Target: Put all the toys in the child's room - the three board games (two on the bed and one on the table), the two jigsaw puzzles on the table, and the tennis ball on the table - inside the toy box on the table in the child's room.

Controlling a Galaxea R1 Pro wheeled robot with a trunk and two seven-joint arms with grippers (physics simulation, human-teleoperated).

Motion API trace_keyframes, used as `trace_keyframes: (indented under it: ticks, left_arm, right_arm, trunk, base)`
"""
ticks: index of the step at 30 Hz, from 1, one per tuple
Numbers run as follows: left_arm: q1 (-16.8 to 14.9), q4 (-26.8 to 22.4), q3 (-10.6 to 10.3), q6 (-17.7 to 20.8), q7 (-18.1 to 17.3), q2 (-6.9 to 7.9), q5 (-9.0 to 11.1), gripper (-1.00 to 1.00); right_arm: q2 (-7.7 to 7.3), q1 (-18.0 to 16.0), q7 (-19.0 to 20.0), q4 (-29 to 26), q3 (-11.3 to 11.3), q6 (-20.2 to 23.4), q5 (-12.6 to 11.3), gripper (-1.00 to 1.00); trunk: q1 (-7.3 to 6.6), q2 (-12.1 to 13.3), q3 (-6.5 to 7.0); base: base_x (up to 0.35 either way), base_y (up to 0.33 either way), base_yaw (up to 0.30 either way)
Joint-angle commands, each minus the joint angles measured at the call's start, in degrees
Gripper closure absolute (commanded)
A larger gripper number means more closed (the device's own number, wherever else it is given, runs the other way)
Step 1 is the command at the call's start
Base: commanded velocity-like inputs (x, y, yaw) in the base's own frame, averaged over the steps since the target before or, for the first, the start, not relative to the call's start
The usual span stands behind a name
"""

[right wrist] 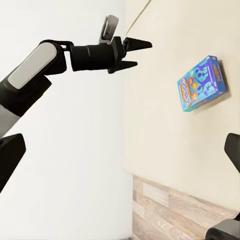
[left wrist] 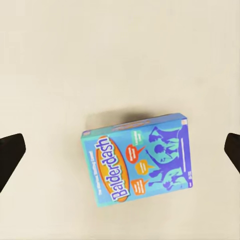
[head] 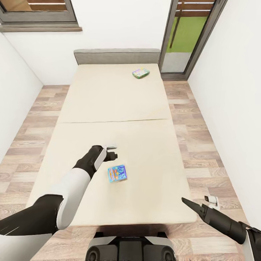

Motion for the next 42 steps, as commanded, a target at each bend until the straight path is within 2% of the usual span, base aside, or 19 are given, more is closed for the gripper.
trace_keyframes:
  ticks: [1, 7, 12, 19, 29, 33, 42]
  left_arm:
    - [0.0, -0.1, 0.1, 0.2, 0.4, -0.04, 0.6, -1.0]
    - [0.0, -0.2, 0.1, 0.3, 0.4, -0.04, 0.6, -1.0]
    - [0.0, -0.3, 0.1, 0.4, 0.4, -0.04, 0.6, -1.0]
    - [0.0, -0.5, 0.1, 0.6, 0.3, -0.04, 0.7, -1.0]
    - [0.0, -1.0, 0.1, 0.9, 0.0, -0.04, 0.7, -1.0]
    - [-0.1, -3.1, 0.1, 1.4, -0.1, -0.04, 0.7, -1.0]
    - [-0.6, -8.0, 0.0, 6.1, -0.1, -0.04, 0.8, -1.0]
  right_arm:
    - [-0.01, 0.1, 0.9, -0.4, -0.1, 0.6, -0.1, -1.0]
    - [0.02, 2.9, 3.0, -5.8, -0.1, 1.1, -0.8, -1.0]
    - [0.06, 4.1, 3.2, -7.6, -0.1, 1.3, -2.3, -1.0]
    - [0.08, 4.7, 3.3, -8.2, 0.0, 1.4, -3.7, -1.0]
    - [0.08, 4.8, 3.4, -8.3, 0.0, 1.3, -4.1, -1.0]
    - [0.08, 4.9, 3.3, -8.3, 0.0, 1.2, -4.1, -1.0]
    - [0.15, 4.9, 3.3, -8.3, 0.1, 1.0, -4.1, -1.0]
  trunk:
    - [0.03, -0.1, -0.17]
    - [0.03, -0.1, -0.73]
    - [0.03, -0.1, -1.2]
    - [0.03, -0.1, -1.85]
    - [0.03, -0.1, -2.79]
    - [0.03, -0.1, -3.17]
    - [0.03, -0.1, -4.01]
  base:
    - [0.0, 0.0, 0.0]
    - [0.0, 0.0, 0.0]
    - [0.0, 0.0, 0.0]
    - [0.0, 0.0, 0.0]
    - [0.0, 0.0, 0.0]
    - [0.0, 0.0, 0.0]
    - [0.0, 0.0, 0.0]
